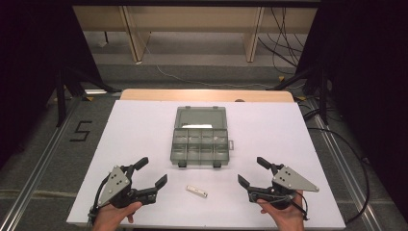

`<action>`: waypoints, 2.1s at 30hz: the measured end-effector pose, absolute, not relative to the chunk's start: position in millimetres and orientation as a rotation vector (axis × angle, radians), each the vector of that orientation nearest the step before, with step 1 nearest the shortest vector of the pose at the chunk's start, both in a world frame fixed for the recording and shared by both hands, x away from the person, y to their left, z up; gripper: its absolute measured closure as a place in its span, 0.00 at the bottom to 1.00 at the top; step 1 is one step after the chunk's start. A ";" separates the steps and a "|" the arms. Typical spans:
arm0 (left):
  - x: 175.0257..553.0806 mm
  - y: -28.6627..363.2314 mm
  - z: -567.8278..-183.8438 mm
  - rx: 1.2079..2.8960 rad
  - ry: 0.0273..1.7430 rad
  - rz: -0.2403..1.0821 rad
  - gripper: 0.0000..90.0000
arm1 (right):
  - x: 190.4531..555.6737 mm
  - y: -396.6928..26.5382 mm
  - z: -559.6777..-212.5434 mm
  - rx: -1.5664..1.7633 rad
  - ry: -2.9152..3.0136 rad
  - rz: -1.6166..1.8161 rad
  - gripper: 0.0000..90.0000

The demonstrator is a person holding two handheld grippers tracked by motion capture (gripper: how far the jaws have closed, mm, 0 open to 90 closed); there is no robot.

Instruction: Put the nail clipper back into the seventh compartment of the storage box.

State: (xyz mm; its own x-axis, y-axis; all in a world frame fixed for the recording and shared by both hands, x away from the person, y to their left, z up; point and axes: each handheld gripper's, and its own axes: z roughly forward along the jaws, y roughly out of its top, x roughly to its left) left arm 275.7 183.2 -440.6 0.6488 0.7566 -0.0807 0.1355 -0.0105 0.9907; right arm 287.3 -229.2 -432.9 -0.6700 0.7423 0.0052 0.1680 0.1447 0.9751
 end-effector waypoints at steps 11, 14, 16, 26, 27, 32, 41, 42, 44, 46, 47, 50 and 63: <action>275.1 183.8 -440.3 1.530 0.770 0.581 0.17 | 286.7 -221.7 -428.3 0.839 1.978 1.515 0.18; 275.5 183.7 -440.5 1.530 0.770 0.580 0.17 | 287.8 -217.1 -425.4 0.815 2.024 1.514 0.18; 275.7 183.6 -440.5 1.529 0.771 0.582 0.17 | 289.4 -213.8 -423.0 0.784 2.023 1.480 0.18; 275.5 184.1 -440.9 1.525 0.777 0.591 0.17 | 298.3 -189.6 -408.7 0.646 2.222 1.358 0.19; 275.0 184.2 -440.8 1.527 0.777 0.592 0.17 | 299.5 -185.9 -409.1 0.633 2.239 1.348 0.20; 275.1 184.6 -440.7 1.522 0.777 0.591 0.17 | 307.5 -171.2 -410.6 0.572 2.374 1.262 0.22; 275.5 184.4 -440.5 1.523 0.775 0.590 0.17 | 322.1 -146.7 -408.3 0.494 2.535 1.146 0.27; 275.5 184.4 -440.5 1.523 0.775 0.590 0.17 | 322.1 -146.7 -408.3 0.494 2.535 1.146 0.27; 275.5 184.3 -440.2 1.524 0.773 0.590 0.17 | 323.9 -138.5 -410.5 0.469 2.599 1.082 0.28; 275.8 184.6 -440.3 1.525 0.769 0.591 0.17 | 324.4 -136.2 -411.8 0.462 2.620 1.061 0.29; 275.6 184.4 -440.3 1.521 0.775 0.589 0.17 | 325.5 -132.4 -414.8 0.459 2.630 1.038 0.29; 275.6 184.5 -440.2 1.524 0.772 0.590 0.17 | 328.2 -125.4 -416.6 0.440 2.670 0.994 0.31; 275.6 184.6 -439.7 1.519 0.770 0.587 0.17 | 336.4 -91.5 -432.9 0.361 2.857 0.762 0.38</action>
